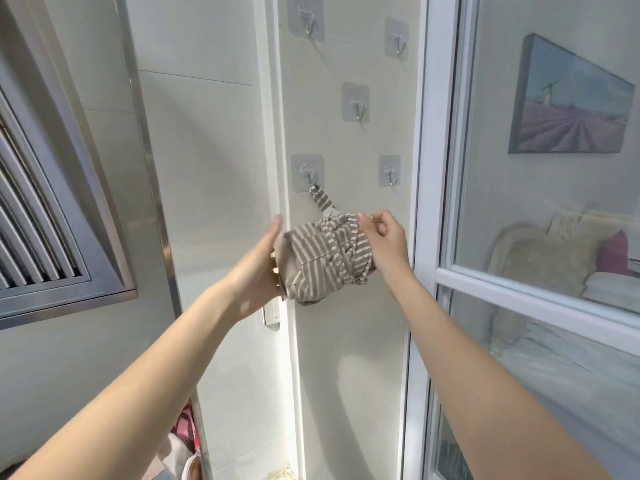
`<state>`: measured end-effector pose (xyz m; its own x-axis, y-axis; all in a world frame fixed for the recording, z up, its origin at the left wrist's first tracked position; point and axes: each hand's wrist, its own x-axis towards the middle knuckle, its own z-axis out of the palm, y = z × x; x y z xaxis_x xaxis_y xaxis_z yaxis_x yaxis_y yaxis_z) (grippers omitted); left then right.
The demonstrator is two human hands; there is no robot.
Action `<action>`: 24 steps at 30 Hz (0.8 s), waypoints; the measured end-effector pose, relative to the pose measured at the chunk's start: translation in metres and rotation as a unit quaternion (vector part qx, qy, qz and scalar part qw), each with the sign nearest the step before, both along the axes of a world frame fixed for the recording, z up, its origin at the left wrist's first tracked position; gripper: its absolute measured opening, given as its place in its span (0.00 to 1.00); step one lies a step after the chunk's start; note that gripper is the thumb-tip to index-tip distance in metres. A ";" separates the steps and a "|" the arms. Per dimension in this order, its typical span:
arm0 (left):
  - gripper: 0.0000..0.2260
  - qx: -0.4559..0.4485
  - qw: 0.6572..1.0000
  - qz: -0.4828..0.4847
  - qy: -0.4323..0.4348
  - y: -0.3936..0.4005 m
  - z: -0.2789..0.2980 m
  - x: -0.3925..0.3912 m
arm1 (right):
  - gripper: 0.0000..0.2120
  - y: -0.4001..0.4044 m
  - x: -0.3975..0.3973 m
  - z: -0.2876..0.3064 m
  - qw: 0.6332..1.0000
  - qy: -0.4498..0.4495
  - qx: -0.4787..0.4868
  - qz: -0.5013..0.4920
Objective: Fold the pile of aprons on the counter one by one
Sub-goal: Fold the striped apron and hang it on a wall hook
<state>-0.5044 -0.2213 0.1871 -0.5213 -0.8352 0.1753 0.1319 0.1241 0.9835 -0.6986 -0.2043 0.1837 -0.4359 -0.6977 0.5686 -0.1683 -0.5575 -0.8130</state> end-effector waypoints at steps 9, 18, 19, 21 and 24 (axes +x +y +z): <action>0.23 -0.187 0.960 0.203 -0.042 -0.003 -0.003 -0.016 | 0.20 -0.010 0.014 -0.020 0.991 0.046 0.122 -0.031; 0.12 -0.226 0.943 0.239 0.057 -0.014 -0.013 -0.026 | 0.16 -0.031 0.012 -0.012 0.980 -0.154 0.087 0.092; 0.16 -0.272 0.927 0.259 0.002 -0.013 -0.014 -0.026 | 0.17 -0.033 0.009 -0.011 0.985 -0.129 0.093 0.066; 0.19 -0.365 0.872 0.290 -0.148 -0.009 -0.014 -0.024 | 0.22 -0.034 0.000 -0.008 0.993 -0.040 0.107 -0.011; 0.19 -0.440 0.786 0.305 -0.309 -0.002 -0.013 -0.022 | 0.24 -0.029 -0.005 -0.007 0.988 0.061 0.128 -0.059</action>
